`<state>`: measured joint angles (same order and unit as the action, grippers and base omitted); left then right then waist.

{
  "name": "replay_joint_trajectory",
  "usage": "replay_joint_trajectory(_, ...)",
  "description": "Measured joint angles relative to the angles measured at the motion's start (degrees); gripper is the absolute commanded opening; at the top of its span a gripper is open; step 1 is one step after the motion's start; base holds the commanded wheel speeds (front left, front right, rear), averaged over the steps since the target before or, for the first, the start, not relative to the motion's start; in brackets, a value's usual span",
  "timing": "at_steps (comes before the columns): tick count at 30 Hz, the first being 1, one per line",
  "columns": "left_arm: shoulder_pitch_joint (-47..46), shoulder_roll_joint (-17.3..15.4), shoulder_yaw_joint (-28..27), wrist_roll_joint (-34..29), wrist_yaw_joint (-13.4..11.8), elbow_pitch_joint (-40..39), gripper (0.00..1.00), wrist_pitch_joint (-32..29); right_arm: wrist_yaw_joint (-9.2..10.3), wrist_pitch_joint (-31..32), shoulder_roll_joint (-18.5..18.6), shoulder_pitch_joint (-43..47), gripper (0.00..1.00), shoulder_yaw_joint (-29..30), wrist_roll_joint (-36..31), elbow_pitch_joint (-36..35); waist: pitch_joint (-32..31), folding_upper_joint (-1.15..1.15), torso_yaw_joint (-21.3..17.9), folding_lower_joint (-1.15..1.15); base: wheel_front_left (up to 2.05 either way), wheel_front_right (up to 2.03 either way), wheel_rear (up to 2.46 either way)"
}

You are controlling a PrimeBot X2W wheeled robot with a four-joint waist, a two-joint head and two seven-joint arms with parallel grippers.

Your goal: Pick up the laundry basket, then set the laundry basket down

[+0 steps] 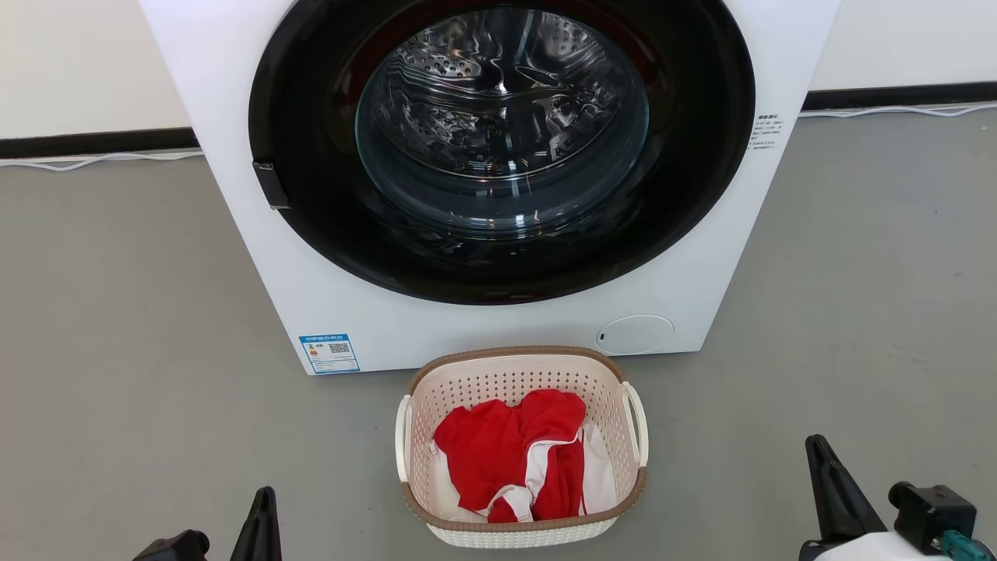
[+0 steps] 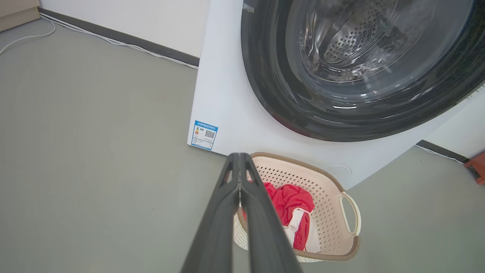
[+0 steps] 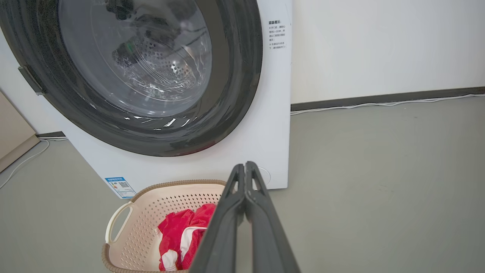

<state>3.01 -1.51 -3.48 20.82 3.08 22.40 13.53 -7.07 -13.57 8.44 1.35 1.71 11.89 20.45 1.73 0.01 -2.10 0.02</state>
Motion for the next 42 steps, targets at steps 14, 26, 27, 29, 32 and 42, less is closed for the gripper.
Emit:
replay_joint_trajectory(14, -0.03, -0.03, -0.01, 8.62, 0.32, -0.76, 0.00, -2.45, 0.00, 2.44, -0.51, -0.11, 0.00, 0.45, 9.90, -0.58, -0.10, 0.00, 0.27, -0.01, 0.00, 0.00, 0.00)
replay_joint_trajectory(26, -0.25, -0.09, -0.10, 16.17, 0.68, -1.58, 0.00, -4.72, 0.00, 4.48, -1.45, -0.27, 0.00, 1.37, 18.57, -1.14, -0.28, 0.00, 0.49, -0.01, 0.00, 0.00, 0.00)
replay_joint_trajectory(27, -0.31, -0.09, -0.10, 16.85, 0.74, -1.62, 0.00, -4.79, 0.00, 4.72, -1.46, -0.29, 0.00, 1.42, 19.16, -1.15, -0.29, 0.00, 0.51, -0.01, 0.00, 0.00, 0.00)
replay_joint_trajectory(29, -0.43, -0.10, -0.12, 18.28, 0.80, -1.75, 0.00, -5.06, 0.00, 4.86, -1.53, -0.30, 0.00, 1.51, 20.40, -1.20, -0.32, 0.00, 0.55, -0.01, 0.00, 0.00, 0.00)
replay_joint_trajectory(32, -0.51, -0.12, -0.15, 19.72, 1.04, -1.86, 0.00, -5.56, 0.00, 5.52, -1.67, -0.42, 0.00, 1.64, 22.43, -1.24, -0.36, 0.00, 0.60, -0.01, 0.00, 0.00, 0.00)
replay_joint_trajectory(42, -1.26, -0.20, -0.27, 25.88, 1.34, -2.34, 0.00, -7.06, 0.00, 7.09, -2.08, -0.57, 0.00, 2.02, 29.08, -1.55, -0.50, 0.00, 0.77, -0.02, 0.00, 0.00, 0.00)
